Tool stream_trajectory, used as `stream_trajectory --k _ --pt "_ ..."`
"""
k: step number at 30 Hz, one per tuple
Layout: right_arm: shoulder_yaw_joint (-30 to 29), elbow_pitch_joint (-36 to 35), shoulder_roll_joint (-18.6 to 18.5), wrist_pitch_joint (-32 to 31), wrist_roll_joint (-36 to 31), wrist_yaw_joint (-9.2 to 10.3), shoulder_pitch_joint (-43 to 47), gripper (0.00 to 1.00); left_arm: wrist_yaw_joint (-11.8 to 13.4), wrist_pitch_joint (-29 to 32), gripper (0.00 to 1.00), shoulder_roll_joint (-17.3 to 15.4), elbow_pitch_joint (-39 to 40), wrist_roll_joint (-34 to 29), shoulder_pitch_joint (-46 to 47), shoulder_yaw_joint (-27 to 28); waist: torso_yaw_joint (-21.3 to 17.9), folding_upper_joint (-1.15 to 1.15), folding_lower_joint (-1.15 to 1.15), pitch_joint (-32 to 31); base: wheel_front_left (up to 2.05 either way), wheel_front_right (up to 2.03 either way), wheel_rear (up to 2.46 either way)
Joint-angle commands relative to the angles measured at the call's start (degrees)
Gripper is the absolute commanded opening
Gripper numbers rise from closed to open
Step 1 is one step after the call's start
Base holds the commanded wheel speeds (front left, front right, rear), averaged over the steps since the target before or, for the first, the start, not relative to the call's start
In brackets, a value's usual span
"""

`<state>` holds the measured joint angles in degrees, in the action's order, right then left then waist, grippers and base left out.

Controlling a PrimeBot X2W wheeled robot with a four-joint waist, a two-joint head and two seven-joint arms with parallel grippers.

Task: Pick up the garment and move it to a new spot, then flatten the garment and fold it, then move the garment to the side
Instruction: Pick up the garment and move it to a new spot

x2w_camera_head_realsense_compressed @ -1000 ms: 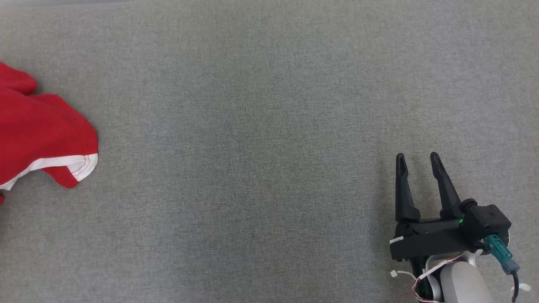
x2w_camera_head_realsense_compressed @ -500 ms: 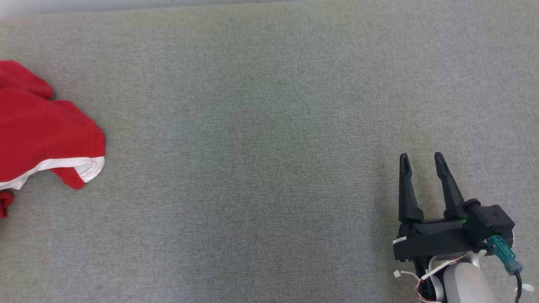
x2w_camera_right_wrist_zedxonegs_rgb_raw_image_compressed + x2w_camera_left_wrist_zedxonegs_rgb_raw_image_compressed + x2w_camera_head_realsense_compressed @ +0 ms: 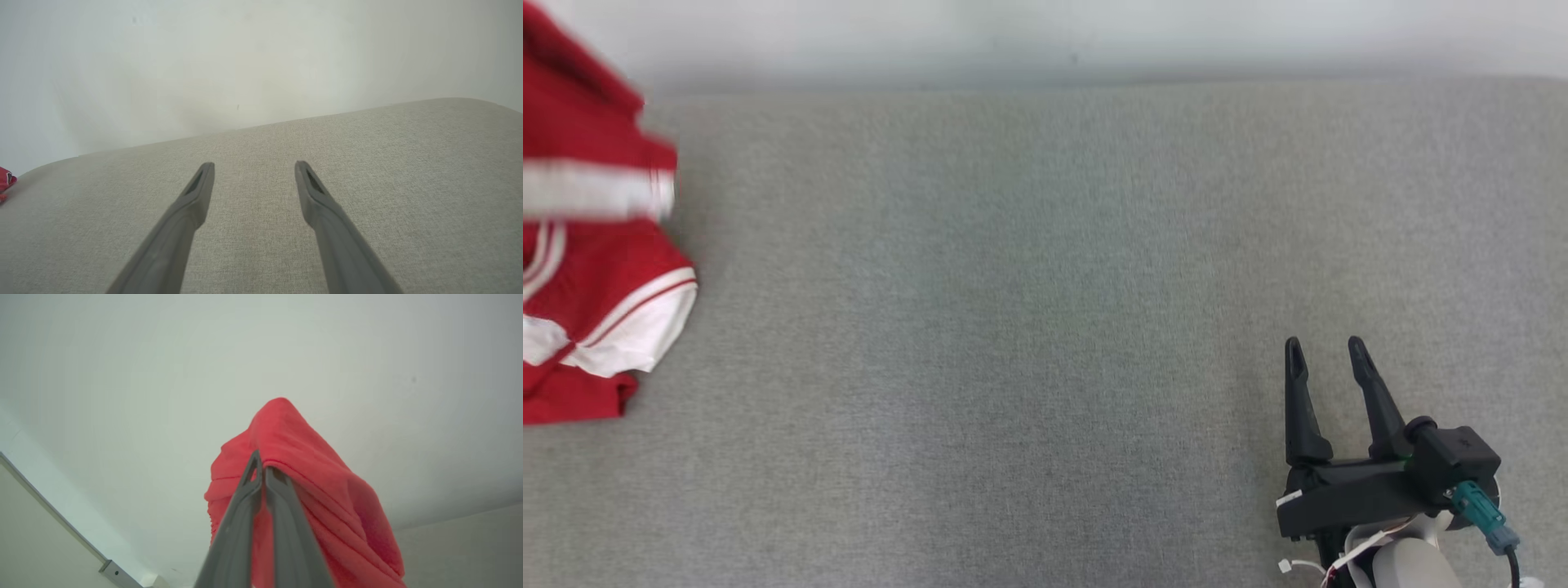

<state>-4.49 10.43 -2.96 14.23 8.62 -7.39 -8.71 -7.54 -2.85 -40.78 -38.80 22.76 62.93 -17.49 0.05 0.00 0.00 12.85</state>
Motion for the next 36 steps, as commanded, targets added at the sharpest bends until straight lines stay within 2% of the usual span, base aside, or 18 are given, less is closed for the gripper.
stream_trajectory --k 1,7,15,23,27,30,36 --pt "0.4 0.4 0.2 0.4 0.8 -0.19 0.9 1.00 0.2 0.7 0.00 0.9 2.1 -1.1 3.0 -1.2 0.5 0.00 0.00 -2.5 0.00 0.00 0.00" --pt "0.4 1.3 0.1 0.7 1.9 -0.19 1.5 1.00 0.2 2.5 0.00 4.3 7.8 0.1 8.6 -4.8 -1.3 0.00 0.00 -3.8 0.00 0.00 0.00" --pt "1.7 2.9 0.2 1.0 4.0 -0.19 1.5 1.00 0.2 5.0 0.00 10.8 15.3 2.8 12.9 -9.5 -6.8 0.00 0.00 -4.5 0.00 0.00 0.00" --pt "2.3 2.5 0.2 1.0 4.6 -0.19 2.2 1.00 2.0 4.8 0.00 17.5 18.3 4.3 9.6 -12.1 -13.9 0.00 0.00 -4.5 0.00 0.00 0.00" --pt "1.4 2.1 0.1 0.9 4.0 -0.19 2.5 1.00 3.1 3.4 0.00 21.2 19.0 5.5 6.3 -13.4 -16.1 0.00 0.00 -4.0 0.00 0.00 0.00" --pt "0.6 1.7 0.2 0.9 4.0 -0.19 2.7 1.00 3.4 2.9 0.00 23.7 18.2 6.5 3.3 -14.8 -16.6 0.00 0.00 -3.1 0.00 0.00 0.00" --pt "0.9 1.3 0.2 0.9 4.5 -0.19 2.4 1.00 4.3 0.9 0.00 26.1 13.7 7.8 -4.2 -16.7 -16.4 0.00 0.00 -1.3 0.00 0.00 0.00"
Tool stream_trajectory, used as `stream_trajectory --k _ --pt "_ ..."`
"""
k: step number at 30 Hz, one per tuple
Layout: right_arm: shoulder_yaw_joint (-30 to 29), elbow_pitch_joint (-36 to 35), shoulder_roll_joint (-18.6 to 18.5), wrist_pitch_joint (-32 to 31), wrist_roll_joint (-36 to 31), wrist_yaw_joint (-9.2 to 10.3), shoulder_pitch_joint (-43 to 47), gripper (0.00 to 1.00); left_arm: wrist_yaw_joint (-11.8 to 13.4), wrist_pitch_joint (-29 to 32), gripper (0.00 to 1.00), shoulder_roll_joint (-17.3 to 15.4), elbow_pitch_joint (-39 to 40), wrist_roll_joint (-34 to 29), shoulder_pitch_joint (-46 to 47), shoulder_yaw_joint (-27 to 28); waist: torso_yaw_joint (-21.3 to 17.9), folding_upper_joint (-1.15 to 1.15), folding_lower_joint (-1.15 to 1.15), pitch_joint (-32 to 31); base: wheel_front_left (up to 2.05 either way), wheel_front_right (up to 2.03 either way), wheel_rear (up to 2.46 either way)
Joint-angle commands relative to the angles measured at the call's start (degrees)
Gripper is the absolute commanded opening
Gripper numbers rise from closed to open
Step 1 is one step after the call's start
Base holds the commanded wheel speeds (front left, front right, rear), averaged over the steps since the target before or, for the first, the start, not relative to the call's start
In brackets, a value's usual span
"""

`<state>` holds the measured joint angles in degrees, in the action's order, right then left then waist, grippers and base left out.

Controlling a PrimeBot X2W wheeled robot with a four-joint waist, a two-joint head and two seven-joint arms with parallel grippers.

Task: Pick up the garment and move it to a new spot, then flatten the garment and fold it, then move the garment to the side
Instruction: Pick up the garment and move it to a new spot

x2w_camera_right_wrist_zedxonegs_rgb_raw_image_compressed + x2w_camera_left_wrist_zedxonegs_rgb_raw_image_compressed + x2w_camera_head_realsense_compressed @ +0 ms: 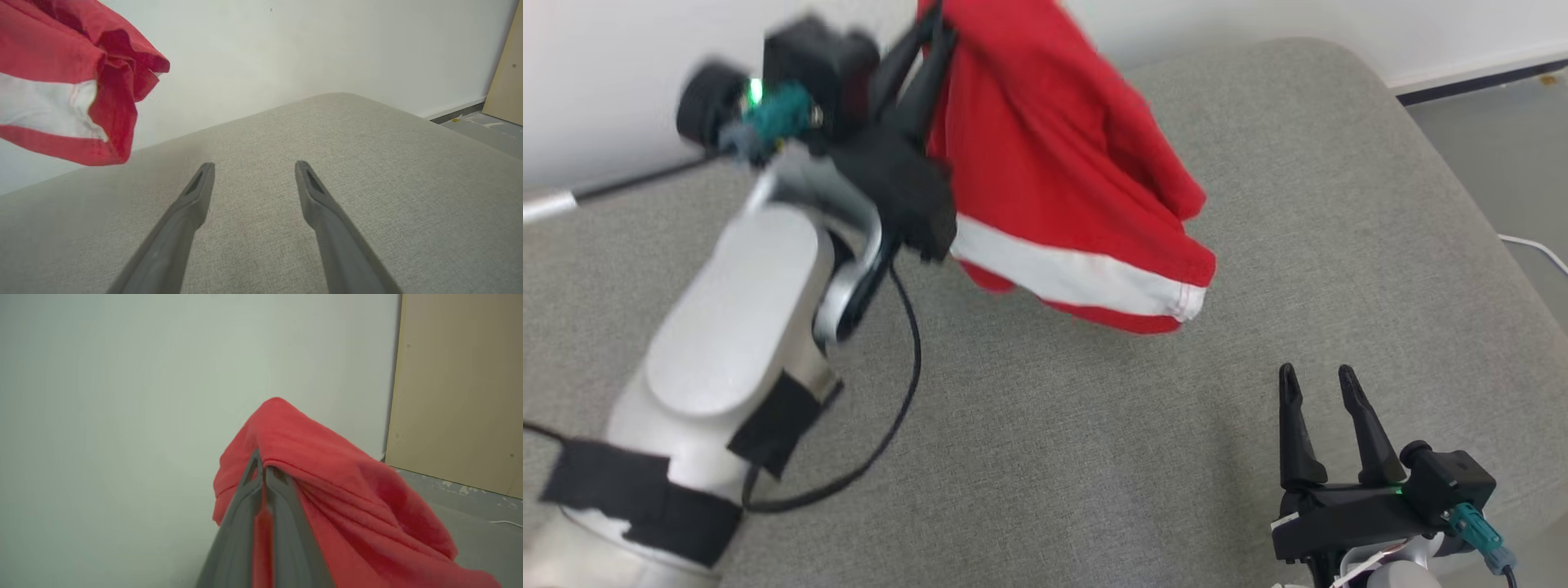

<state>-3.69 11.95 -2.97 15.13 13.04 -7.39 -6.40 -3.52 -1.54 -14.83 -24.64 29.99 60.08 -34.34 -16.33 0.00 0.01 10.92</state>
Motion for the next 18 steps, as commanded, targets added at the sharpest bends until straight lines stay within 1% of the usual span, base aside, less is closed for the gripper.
stream_trajectory --k 1,3,6,11,12,13,14,18 --pt "0.2 -0.2 0.1 0.0 0.2 -0.19 -0.2 1.00 0.6 -1.0 0.00 0.5 -1.4 0.8 -2.7 0.1 0.0 0.00 -0.01 0.9 0.00 0.00 0.00" --pt "0.6 -0.1 0.2 0.0 0.4 -0.20 -0.7 1.00 1.0 -1.9 0.00 0.6 -3.7 0.4 -5.5 -0.7 0.2 0.00 -0.01 1.3 0.00 0.00 0.00" --pt "0.7 0.0 0.2 0.0 0.4 -0.20 -1.2 1.00 0.8 -2.8 0.00 1.6 -7.7 1.6 -9.7 -1.6 0.7 0.00 -0.01 1.9 0.00 0.00 0.00" --pt "1.3 0.4 0.2 0.0 0.1 -0.20 -1.9 1.00 0.3 -3.4 0.00 3.4 -15.7 1.7 -14.6 -4.1 1.7 0.00 -0.01 2.1 0.00 0.00 0.00" --pt "1.4 0.4 0.2 0.0 0.1 -0.20 -1.9 1.00 0.0 -4.0 0.18 3.9 -16.9 1.7 -14.8 -4.3 2.0 0.00 -0.01 2.0 0.00 0.00 0.00" --pt "1.5 0.4 0.2 0.0 0.1 -0.20 -1.9 1.00 0.0 -4.7 0.82 4.4 -17.6 1.9 -15.1 -4.5 2.3 0.00 -0.01 1.9 0.00 0.00 0.00" --pt "1.4 0.5 0.2 0.0 -0.1 -0.20 -1.8 1.00 -0.3 -5.5 1.00 4.9 -18.2 1.9 -15.2 -4.7 2.8 0.00 -0.01 1.6 0.00 0.00 0.00" --pt "1.0 0.7 0.1 0.0 -0.6 -0.20 -1.1 1.00 -0.8 -8.6 1.00 5.9 -18.7 2.4 -14.5 -4.2 4.2 0.00 -0.01 0.5 0.00 0.00 0.00"
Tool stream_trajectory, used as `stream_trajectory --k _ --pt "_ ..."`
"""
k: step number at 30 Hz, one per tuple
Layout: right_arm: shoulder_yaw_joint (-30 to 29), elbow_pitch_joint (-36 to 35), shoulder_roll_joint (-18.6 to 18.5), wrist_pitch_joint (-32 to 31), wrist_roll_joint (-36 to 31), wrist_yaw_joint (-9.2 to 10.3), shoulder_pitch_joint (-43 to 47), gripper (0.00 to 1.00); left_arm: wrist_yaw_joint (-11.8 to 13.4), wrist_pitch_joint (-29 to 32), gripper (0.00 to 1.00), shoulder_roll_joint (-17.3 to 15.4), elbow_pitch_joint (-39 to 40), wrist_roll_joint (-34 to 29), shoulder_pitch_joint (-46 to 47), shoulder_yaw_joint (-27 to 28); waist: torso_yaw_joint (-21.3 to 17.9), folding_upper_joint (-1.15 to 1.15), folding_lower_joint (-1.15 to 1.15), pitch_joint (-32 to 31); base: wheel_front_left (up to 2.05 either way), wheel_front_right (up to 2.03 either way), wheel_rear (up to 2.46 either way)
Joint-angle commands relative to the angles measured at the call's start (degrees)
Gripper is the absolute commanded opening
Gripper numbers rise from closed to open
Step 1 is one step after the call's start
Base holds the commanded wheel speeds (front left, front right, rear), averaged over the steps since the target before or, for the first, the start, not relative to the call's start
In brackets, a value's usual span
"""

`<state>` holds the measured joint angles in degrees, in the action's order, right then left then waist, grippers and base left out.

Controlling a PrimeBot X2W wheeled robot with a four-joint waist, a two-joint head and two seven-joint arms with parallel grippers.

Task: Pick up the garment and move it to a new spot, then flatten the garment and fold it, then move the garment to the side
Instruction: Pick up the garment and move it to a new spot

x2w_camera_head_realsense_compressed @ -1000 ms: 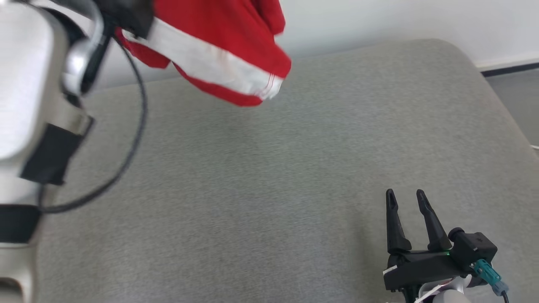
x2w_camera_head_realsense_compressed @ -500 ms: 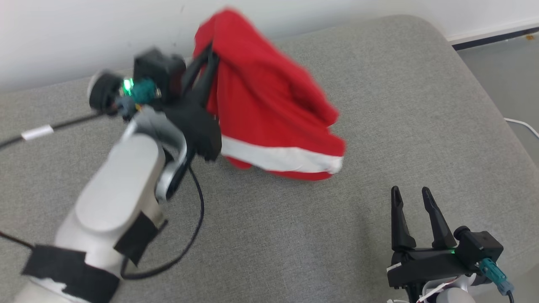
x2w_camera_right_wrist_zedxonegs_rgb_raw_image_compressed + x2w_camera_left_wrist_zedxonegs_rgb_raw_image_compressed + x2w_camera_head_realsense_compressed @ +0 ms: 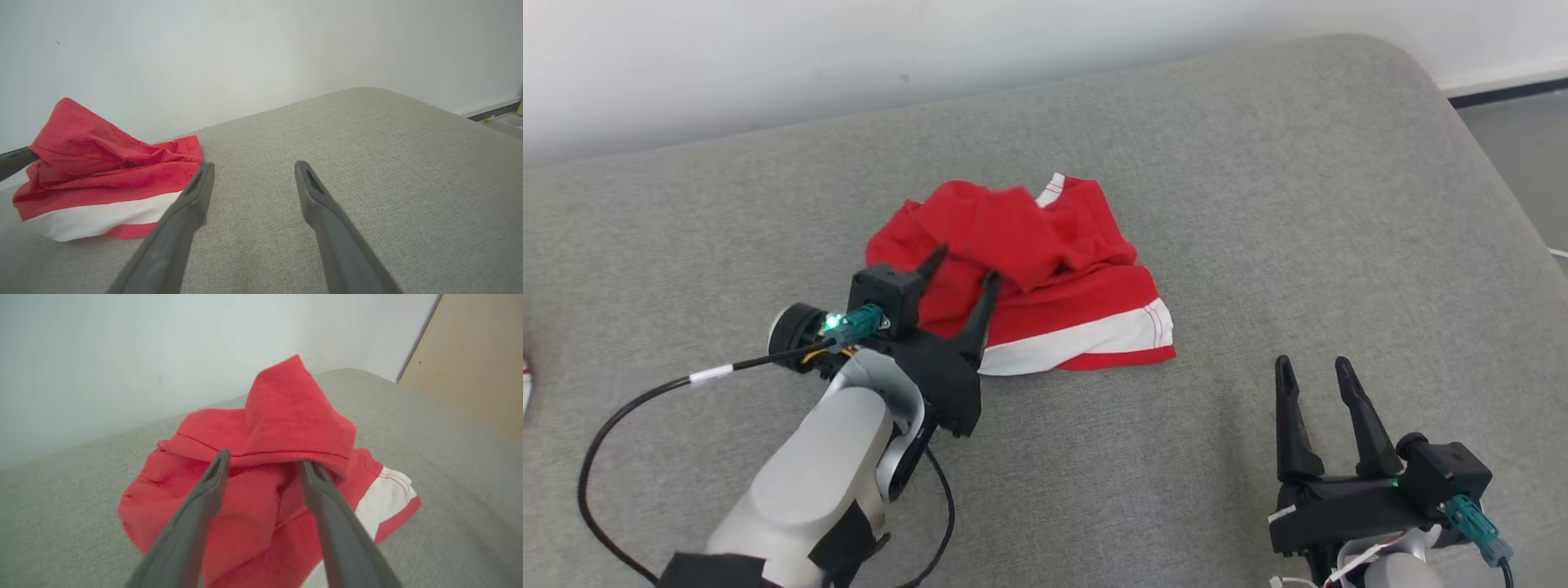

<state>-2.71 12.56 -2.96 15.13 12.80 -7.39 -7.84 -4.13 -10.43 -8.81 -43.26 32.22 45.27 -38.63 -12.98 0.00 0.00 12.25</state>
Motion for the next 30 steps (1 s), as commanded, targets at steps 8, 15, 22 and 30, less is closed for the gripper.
stream_trajectory --k 8,15,22,30 --pt "-1.0 -0.1 0.2 0.0 -2.1 -0.20 2.5 1.00 1.8 -4.2 1.00 -2.3 5.4 -1.4 0.1 2.4 5.7 0.00 0.00 -5.1 0.00 0.00 0.00" --pt "-2.0 -1.9 0.2 -0.1 -3.6 -0.20 4.0 1.00 4.7 -4.8 1.00 -7.2 16.7 -4.3 -5.9 6.6 10.1 0.00 0.00 -8.0 0.00 0.00 0.00" --pt "-2.3 -2.7 0.1 -1.0 -3.9 -0.20 5.6 1.00 7.1 -4.8 1.00 -12.2 25.7 -5.9 -16.3 11.3 13.1 0.00 0.00 -10.4 0.00 0.00 0.00" --pt "-2.8 -3.8 0.1 -2.2 -4.1 -0.20 7.7 1.00 10.5 -4.8 1.00 -16.7 32.0 -4.9 -29.0 16.1 14.8 0.00 0.00 -12.8 0.00 0.00 0.00"
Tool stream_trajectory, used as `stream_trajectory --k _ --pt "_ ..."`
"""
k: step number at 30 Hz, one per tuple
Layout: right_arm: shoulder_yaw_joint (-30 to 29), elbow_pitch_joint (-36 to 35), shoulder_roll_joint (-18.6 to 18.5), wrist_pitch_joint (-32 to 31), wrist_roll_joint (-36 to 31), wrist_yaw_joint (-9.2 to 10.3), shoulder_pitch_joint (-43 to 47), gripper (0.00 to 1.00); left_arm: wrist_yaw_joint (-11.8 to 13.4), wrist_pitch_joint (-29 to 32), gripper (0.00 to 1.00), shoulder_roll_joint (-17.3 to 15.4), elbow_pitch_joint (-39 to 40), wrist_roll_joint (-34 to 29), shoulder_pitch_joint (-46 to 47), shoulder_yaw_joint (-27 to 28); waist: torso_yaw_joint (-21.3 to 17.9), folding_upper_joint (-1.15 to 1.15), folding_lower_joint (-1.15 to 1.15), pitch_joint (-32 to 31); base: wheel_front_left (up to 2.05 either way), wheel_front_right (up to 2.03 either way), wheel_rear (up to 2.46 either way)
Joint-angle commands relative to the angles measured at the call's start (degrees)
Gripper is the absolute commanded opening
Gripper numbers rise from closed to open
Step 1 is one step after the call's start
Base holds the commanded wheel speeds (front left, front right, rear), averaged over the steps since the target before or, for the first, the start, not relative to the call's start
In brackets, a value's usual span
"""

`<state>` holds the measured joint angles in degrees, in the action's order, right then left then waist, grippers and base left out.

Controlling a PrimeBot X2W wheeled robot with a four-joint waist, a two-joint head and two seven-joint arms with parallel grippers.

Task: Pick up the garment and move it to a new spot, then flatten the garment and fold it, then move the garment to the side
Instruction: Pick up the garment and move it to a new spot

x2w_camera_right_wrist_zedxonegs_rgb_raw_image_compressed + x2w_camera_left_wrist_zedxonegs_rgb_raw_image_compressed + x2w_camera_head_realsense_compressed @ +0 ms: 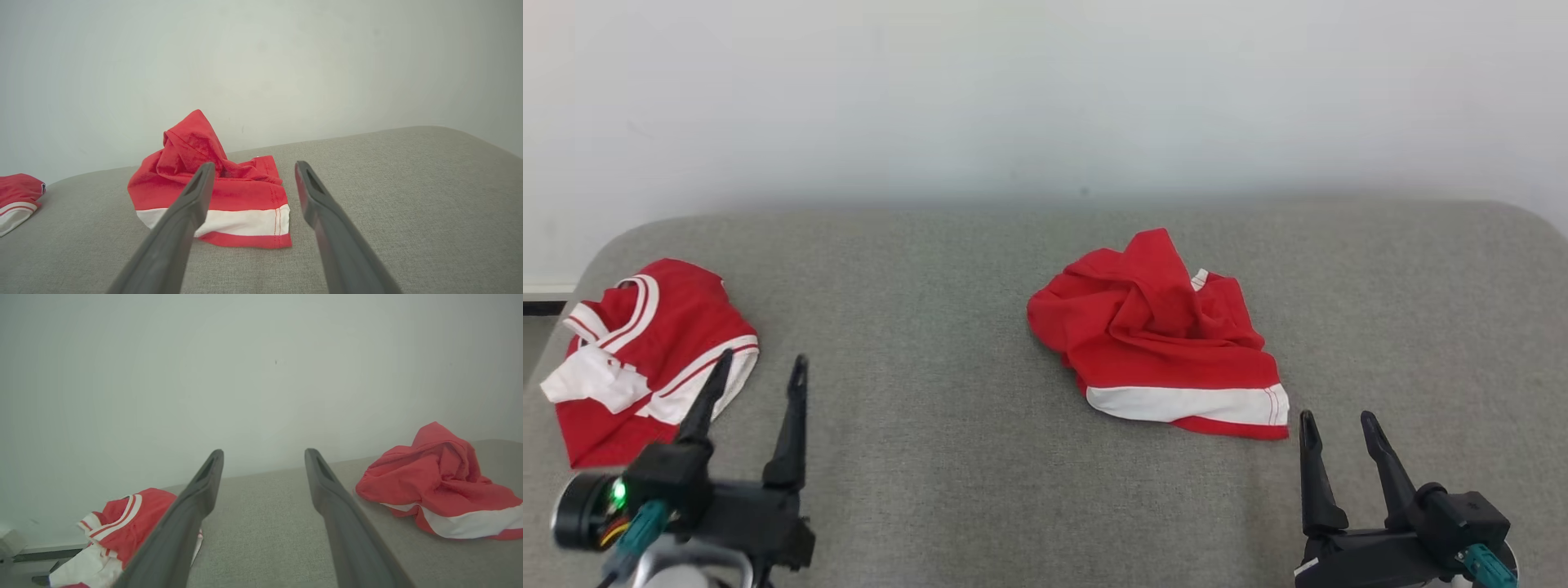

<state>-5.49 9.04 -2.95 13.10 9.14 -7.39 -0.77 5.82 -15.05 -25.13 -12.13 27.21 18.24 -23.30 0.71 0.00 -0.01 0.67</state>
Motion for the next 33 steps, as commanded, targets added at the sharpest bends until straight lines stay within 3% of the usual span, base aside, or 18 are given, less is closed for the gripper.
stream_trajectory --k 1,7,13,24,33 --pt "-0.1 -0.5 0.1 -0.4 -0.5 -0.20 0.9 1.00 1.1 -0.2 1.00 -0.6 2.0 0.3 -3.3 1.7 1.2 0.00 0.01 -1.3 0.00 0.00 0.00" --pt "0.2 -1.3 0.1 -0.9 -0.5 -0.20 1.8 1.00 3.2 -0.2 1.00 -1.4 8.0 -1.1 -12.9 6.4 1.3 0.00 0.01 -1.7 0.00 0.00 0.00" --pt "-0.1 -1.3 0.1 -1.1 -0.4 -0.20 2.3 1.00 2.9 -0.2 1.00 0.2 10.3 -1.9 -18.4 9.4 0.7 0.00 0.01 -1.7 0.00 0.00 0.00" --pt "-0.6 -1.0 0.1 -1.4 -0.9 -0.20 2.7 1.00 1.0 -0.2 1.00 4.5 10.7 -4.9 -22.9 12.8 -0.2 0.00 0.01 -1.9 0.00 0.00 0.00" --pt "-0.6 -0.2 0.1 -1.4 -1.2 -0.20 2.4 1.00 -1.1 -0.2 1.00 6.2 10.0 -7.6 -23.6 14.5 -0.7 0.00 0.01 -2.1 0.00 0.00 0.00"
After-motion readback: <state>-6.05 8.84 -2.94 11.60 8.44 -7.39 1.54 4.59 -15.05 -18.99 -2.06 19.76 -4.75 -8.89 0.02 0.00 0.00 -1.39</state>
